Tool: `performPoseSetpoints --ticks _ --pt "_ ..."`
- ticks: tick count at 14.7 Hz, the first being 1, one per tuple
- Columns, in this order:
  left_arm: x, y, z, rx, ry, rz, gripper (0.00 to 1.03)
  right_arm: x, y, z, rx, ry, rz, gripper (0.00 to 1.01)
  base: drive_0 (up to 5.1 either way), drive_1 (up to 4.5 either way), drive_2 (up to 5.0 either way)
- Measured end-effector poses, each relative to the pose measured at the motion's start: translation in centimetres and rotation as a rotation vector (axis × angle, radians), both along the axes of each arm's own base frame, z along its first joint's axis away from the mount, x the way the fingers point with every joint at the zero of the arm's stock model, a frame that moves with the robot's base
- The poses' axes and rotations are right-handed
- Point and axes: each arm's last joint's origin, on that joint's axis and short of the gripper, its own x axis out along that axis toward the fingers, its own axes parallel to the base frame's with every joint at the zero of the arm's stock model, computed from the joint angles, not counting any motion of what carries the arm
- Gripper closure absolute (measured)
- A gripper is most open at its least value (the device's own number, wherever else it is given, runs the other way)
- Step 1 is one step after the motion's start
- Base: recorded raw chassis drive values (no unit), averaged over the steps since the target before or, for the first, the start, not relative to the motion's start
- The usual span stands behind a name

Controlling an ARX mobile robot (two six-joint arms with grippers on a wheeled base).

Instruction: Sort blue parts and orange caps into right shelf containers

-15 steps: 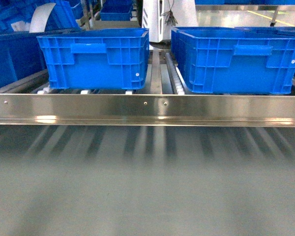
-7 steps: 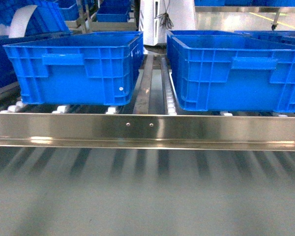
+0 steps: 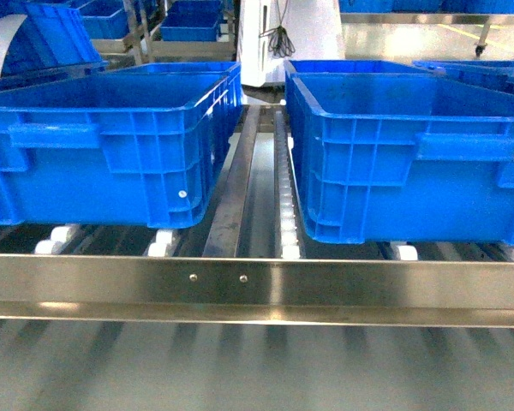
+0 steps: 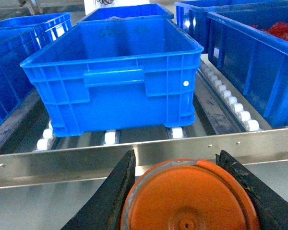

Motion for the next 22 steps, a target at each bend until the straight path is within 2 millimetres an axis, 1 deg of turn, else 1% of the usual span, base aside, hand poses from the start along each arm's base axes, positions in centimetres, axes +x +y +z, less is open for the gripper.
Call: performPoseSetpoints --ticks 5,22 --pt "-0.03 0.0 0.07 0.001 -0.005 0.0 0.59 0.0 0.0 0.0 0.0 0.0 0.0 0.58 -0.3 3.83 -4.4" --pt "0.03 0.0 -0.03 0.0 0.002 0.0 0.59 0.0 0.0 0.0 0.0 0.0 0.0 0.58 0.0 0.0 0.0"
